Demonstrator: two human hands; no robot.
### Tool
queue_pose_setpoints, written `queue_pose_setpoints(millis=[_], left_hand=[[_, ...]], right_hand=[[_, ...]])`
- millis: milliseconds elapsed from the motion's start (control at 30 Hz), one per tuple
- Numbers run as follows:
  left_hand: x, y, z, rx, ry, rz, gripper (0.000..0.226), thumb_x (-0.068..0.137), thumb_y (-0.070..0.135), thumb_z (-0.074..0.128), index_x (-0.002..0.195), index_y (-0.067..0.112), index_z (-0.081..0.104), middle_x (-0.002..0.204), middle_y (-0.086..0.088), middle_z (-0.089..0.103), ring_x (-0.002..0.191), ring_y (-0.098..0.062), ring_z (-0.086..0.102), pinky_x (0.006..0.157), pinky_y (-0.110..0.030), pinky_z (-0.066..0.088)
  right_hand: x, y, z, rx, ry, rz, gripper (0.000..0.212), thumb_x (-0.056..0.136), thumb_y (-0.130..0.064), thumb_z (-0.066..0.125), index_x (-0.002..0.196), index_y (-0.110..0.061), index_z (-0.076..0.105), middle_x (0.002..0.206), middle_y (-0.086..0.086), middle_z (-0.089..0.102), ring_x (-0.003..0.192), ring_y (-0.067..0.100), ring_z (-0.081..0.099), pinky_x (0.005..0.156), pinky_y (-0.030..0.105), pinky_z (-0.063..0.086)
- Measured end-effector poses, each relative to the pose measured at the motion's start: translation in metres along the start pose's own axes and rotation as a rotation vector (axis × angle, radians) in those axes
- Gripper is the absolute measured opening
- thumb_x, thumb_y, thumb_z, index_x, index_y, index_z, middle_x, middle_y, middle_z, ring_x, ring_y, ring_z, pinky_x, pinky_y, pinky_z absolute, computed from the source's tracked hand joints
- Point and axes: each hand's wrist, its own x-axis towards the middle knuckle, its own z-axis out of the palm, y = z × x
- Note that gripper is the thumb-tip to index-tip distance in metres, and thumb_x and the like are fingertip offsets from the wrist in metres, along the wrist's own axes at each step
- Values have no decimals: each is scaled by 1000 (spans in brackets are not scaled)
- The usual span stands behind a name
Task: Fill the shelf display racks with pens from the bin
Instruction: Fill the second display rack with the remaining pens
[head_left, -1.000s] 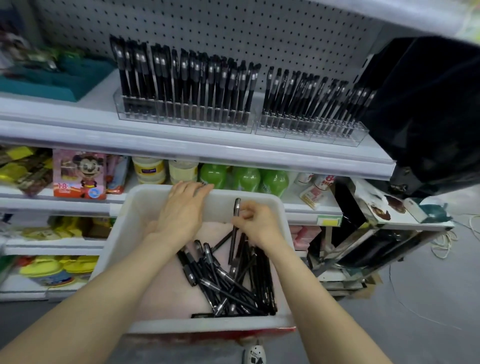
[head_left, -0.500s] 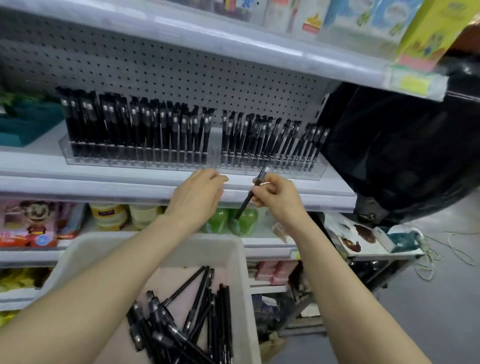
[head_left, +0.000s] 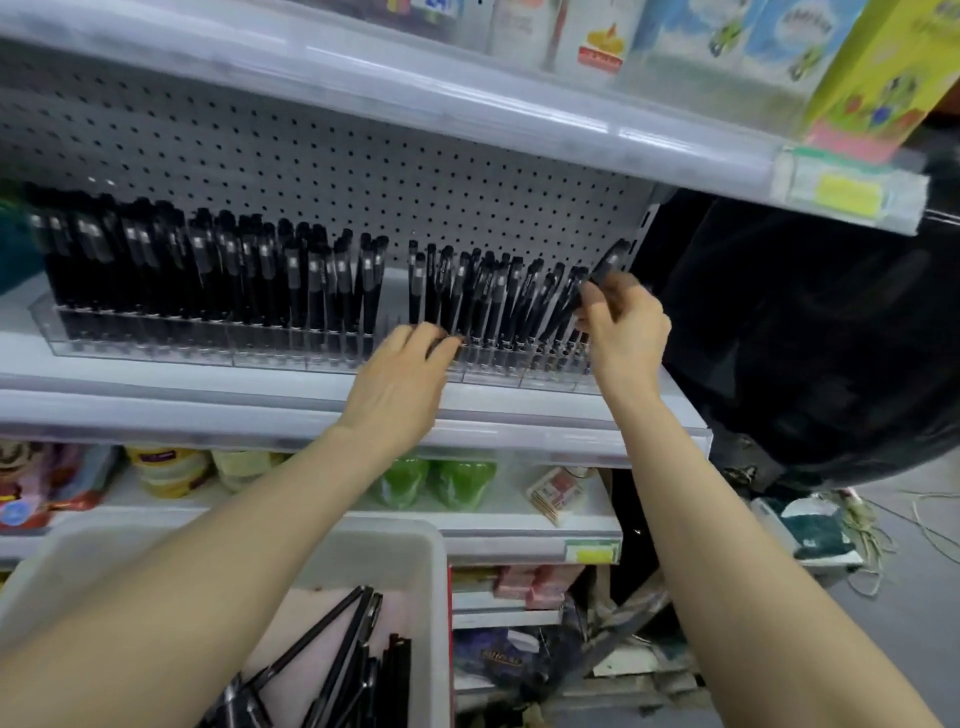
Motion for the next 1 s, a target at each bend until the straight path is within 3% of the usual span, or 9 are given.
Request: queue_pose_setpoints(millis=[167,400,567,733,900,1000], left_hand=[[-1,-5,15,17,89,38,54,79,3,72,131,6,55,122,-11,56,107,-30,49,93,-41,48],[-2,-8,26,9,120,69,57,78,-1,70,132,4,53,125,-12,53,111,-30,46,101,-38,42],[-3,-8,29,11,118,67,58,79,-4,68,134,4,51,128,-13,51,114,-31,45,102,-39,42],[-3,-8,20,-11,72,75,52,87,4,65,137,5,49,131,-13,50,118,-31,44,101,-42,44],[-23,-14,0,-91,32,41,52,96,16,55,146,10,40,147,-10,38,137,-27,33,104,-40,41],[-54,-23,-13,-138,91,25,46,94,13,58,138,10,49,140,-9,45,129,-26,40,87,-40,51]], right_hand=[[3,13,24,-147,-131,-40,29,96,-26,59,118,-8,66,99,11,73,91,27,67,83,36,52],[-3,28,37,-150,-195,-5,29,97,-24,58,120,-7,65,98,11,71,80,25,65,72,27,47],[-6,26,37,-142,-202,2,28,98,-23,57,119,-6,65,91,12,70,80,29,66,73,33,53],[-10,21,34,-184,-201,16,28,97,-21,58,117,-4,66,82,9,68,71,21,58,64,25,43],[-28,13,27,-155,-143,48,31,94,-14,60,124,-8,62,100,3,69,95,19,62,88,33,51],[-60,7,26,-77,-78,40,27,93,-10,62,119,-11,62,96,-3,65,91,13,61,87,30,52]])
